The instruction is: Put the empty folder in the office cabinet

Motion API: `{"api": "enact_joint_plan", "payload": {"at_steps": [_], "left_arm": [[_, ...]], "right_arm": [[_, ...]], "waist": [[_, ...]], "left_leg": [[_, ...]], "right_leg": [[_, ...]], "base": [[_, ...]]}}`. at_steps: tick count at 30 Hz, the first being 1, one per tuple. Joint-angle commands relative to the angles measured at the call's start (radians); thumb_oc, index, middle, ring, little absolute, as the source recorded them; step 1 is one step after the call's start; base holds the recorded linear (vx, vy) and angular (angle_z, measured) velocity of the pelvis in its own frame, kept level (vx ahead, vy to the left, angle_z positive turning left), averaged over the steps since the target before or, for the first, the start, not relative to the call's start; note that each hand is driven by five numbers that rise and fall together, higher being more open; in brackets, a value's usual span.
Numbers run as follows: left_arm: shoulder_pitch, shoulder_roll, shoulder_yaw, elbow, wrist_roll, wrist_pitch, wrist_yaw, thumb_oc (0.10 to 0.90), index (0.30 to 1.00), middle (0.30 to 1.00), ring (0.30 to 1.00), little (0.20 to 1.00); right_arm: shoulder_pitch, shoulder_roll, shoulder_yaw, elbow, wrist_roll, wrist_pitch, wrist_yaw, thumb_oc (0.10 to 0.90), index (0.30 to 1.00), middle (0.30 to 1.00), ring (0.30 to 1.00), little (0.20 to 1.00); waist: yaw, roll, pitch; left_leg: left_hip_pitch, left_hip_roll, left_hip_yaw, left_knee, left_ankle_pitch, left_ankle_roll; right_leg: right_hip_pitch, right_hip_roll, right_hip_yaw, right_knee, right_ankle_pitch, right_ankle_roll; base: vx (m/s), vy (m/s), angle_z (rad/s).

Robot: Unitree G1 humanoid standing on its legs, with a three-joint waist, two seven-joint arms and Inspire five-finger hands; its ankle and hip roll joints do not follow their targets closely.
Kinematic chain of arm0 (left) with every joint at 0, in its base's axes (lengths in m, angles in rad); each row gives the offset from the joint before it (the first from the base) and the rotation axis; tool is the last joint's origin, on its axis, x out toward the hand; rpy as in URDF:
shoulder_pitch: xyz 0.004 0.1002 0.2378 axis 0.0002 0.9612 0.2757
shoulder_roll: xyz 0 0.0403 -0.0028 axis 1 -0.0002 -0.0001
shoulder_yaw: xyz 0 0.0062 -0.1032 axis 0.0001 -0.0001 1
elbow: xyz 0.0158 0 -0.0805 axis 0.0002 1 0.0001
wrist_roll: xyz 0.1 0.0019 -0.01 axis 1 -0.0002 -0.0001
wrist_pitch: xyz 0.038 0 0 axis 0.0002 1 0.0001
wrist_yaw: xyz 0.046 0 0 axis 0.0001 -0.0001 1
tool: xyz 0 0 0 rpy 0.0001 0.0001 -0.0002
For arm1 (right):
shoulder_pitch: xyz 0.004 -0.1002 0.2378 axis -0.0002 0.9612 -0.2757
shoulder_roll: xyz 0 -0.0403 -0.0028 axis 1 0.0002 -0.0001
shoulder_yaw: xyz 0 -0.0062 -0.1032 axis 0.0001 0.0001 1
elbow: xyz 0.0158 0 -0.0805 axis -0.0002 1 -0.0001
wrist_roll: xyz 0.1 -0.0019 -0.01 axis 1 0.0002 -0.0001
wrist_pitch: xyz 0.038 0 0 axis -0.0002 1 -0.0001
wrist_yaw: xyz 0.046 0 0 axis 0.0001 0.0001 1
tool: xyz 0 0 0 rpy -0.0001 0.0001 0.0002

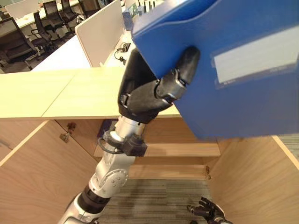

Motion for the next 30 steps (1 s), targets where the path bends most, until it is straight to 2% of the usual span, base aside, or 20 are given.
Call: {"api": "enact_joint_plan", "payload": {"at_steps": [1, 4, 6, 13, 19, 25, 30], "left_arm": [[-0.142, 0.002, 0.047, -0.037, -0.016, -0.067, -0.015, 0.400, 0.300, 0.300, 0.300, 0.300], [-0.108, 0.027, 0.074, -0.025, 0.012, -0.059, -0.011, 0.400, 0.300, 0.300, 0.300, 0.300], [-0.028, 0.086, 0.146, -0.009, 0.071, -0.046, -0.032, 0.400, 0.300, 0.300, 0.300, 0.300], [0.082, 0.176, 0.260, 0.073, 0.054, -0.040, -0.093, 0.400, 0.300, 0.300, 0.300, 0.300], [0.192, 0.273, 0.396, 0.162, 0.081, -0.039, -0.146, 0.400, 0.300, 0.300, 0.300, 0.300], [0.270, 0.306, 0.486, 0.214, 0.105, -0.041, -0.171, 0.400, 0.300, 0.300, 0.300, 0.300], [0.289, 0.302, 0.506, 0.229, 0.127, -0.042, -0.164, 0.400, 0.300, 0.300, 0.300, 0.300]], "right_arm": [[-0.099, -0.005, 0.008, -0.006, 0.033, -0.039, 0.018, 0.800, 0.900, 0.900, 0.900, 0.900], [-0.098, -0.006, -0.008, -0.018, 0.049, -0.043, 0.017, 0.800, 0.900, 0.900, 0.900, 0.900], [-0.092, -0.010, -0.049, -0.051, 0.093, -0.059, 0.020, 0.800, 0.900, 0.900, 0.900, 0.900], [-0.078, -0.046, -0.136, -0.208, 0.188, -0.100, 0.023, 0.800, 0.900, 0.900, 0.900, 0.900], [-0.062, -0.132, -0.241, -0.494, 0.215, -0.163, 0.030, 0.800, 0.900, 0.900, 0.900, 0.900], [-0.080, -0.169, -0.311, -0.672, 0.229, -0.201, 0.031, 0.800, 0.900, 0.900, 0.900, 0.900], [-0.098, -0.192, -0.310, -0.765, 0.236, -0.202, 0.047, 0.800, 0.900, 0.900, 0.900, 0.900]], "waist": [[0.012, -0.015, 0.015], [0.012, -0.015, 0.016], [0.018, -0.017, 0.014], [0.023, -0.018, 0.008], [0.030, -0.025, 0.004], [0.038, -0.028, -0.004], [0.041, -0.030, -0.005]], "left_leg": [[0.059, 0.068, 0.077, 0.002, -0.040, -0.075], [0.060, 0.067, 0.079, 0.002, -0.040, -0.075], [0.062, 0.065, 0.081, 0.002, -0.043, -0.075], [0.067, 0.063, 0.087, 0.002, -0.046, -0.074], [0.071, 0.061, 0.088, 0.002, -0.051, -0.075], [0.064, 0.059, 0.085, 0.002, -0.048, -0.070], [0.063, 0.058, 0.083, 0.002, -0.048, -0.068]], "right_leg": [[0.084, -0.046, -0.032, 0.046, -0.143, 0.092], [0.084, -0.047, -0.032, 0.046, -0.142, 0.093], [0.086, -0.048, -0.030, 0.044, -0.141, 0.092], [0.088, -0.051, -0.029, 0.044, -0.137, 0.092], [0.093, -0.054, -0.029, 0.045, -0.138, 0.095], [0.086, -0.056, -0.030, 0.046, -0.133, 0.093], [0.086, -0.055, -0.027, 0.043, -0.133, 0.092]], "base": [[0.00, 0.000, 0.00], [0.00, 0.000, 0.00], [0.01, 0.010, -0.03], [0.01, 0.010, -0.04], [0.01, 0.004, -0.02], [0.00, 0.004, 0.02], [0.00, 0.000, 0.00]]}}
